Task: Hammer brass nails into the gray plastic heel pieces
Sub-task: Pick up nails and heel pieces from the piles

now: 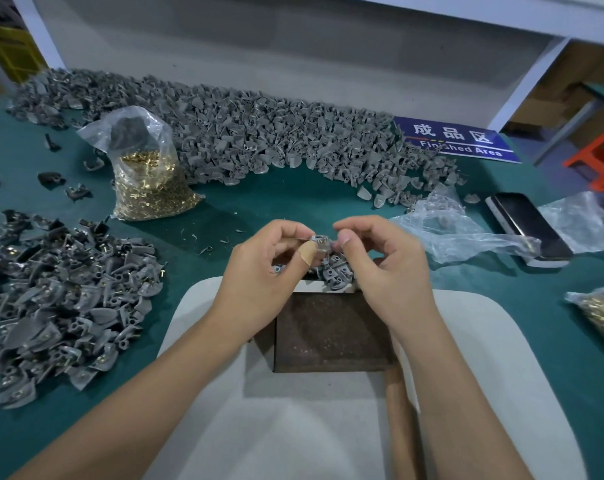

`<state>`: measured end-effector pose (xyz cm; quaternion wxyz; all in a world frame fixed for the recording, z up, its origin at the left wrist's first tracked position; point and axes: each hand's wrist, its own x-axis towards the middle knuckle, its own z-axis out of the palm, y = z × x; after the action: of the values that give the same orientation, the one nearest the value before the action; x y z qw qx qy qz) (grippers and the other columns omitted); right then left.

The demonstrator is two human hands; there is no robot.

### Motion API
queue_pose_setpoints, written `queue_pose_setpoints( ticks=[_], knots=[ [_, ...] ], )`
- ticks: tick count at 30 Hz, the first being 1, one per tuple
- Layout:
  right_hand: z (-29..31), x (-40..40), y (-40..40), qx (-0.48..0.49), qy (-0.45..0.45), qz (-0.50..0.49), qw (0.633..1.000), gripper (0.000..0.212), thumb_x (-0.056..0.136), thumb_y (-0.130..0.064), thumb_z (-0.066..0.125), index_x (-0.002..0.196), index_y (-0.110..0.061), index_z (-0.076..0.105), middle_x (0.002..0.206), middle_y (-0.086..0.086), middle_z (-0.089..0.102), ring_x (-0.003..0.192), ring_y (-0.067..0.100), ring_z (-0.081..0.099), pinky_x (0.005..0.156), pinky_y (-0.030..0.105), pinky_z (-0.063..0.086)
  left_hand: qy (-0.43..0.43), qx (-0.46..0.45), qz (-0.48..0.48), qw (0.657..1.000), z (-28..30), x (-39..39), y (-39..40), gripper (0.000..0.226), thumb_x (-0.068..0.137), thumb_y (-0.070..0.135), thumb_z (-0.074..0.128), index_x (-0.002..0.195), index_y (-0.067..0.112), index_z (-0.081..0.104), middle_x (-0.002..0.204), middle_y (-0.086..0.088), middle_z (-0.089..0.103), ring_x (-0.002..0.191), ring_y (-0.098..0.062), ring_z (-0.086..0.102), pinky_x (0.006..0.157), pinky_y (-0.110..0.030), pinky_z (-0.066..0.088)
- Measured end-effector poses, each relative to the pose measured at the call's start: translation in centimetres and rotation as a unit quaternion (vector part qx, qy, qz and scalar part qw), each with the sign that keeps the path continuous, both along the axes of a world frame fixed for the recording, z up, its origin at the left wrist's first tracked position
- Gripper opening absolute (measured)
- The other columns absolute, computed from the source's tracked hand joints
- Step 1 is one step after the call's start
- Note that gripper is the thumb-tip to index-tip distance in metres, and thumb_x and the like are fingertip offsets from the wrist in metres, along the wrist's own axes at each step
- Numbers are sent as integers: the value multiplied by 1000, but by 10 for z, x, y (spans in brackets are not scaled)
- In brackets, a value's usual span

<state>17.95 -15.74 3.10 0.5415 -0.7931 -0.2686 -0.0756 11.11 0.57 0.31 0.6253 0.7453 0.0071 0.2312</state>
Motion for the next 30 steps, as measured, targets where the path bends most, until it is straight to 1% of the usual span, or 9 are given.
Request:
queue_pose_setpoints(
  ticks=[3,8,13,17,20,22,24,27,30],
  knots=[
    [2,2,-11,-5,-1,-104,995,14,99,-19,64,94,-30,70,79,-10,71,77,12,68,72,32,55,-3,28,-23,999,5,-3,0,10,97,22,67,100,31,64,89,9,76,86,-12,74,80,-25,55],
    [-11,-16,-52,-240,40,-266,933,11,96,-40,61,92,-30,61,72,-14,63,75,19,62,63,32,39,0,173,-83,981,10,-7,-1,7,94,21,71,96,27,67,91,8,62,91,-16,61,83,-23,46],
    [-19,-35,-69,-278,146,-246,917,23,91,-47,66,96,-24,67,88,0,71,94,27,66,79,37,53,6,248,-119,961,11,-12,-4,5,91,17,74,95,18,70,95,4,65,94,-9,59,86,-24,46],
    [-18,-47,-66,-260,146,-227,927,26,93,-50,66,90,-25,64,87,-2,71,92,24,65,82,38,54,19,265,-120,957,10,-15,-5,5,90,20,75,94,20,72,96,4,67,95,-10,61,89,-32,51],
    [-15,-53,-61,-315,137,-210,915,35,97,-42,61,77,-13,63,80,5,70,84,31,64,73,39,55,15,271,-108,956,9,-18,-3,4,89,20,76,93,18,74,93,7,67,91,-5,61,86,-28,50],
    [-10,-52,-60,-336,136,-202,910,48,99,-37,59,61,-9,53,61,5,57,71,34,54,60,36,44,10,277,-101,955,9,-20,-3,4,88,19,76,92,18,74,93,9,66,92,-5,61,84,-28,51],
    [-5,-49,-60,-348,148,-191,906,53,100,-34,58,55,-9,44,53,3,42,65,32,43,56,36,32,8,283,-97,954,8,-21,-2,4,88,18,77,90,20,74,92,9,66,91,-6,61,85,-28,51],
    [2,-45,-64,-344,171,-171,907,36,100,-26,53,74,-3,61,61,11,53,70,35,52,57,36,37,7,302,-95,948,10,-21,1,6,87,21,78,86,25,73,90,13,64,90,-6,61,85,-27,49],
    [8,-46,-75,-287,163,-170,928,20,99,-15,50,96,4,56,90,23,66,82,39,67,71,43,54,15,324,-85,942,12,-22,4,8,86,25,78,85,30,72,87,17,61,87,-2,59,80,-29,49]
  ],
)
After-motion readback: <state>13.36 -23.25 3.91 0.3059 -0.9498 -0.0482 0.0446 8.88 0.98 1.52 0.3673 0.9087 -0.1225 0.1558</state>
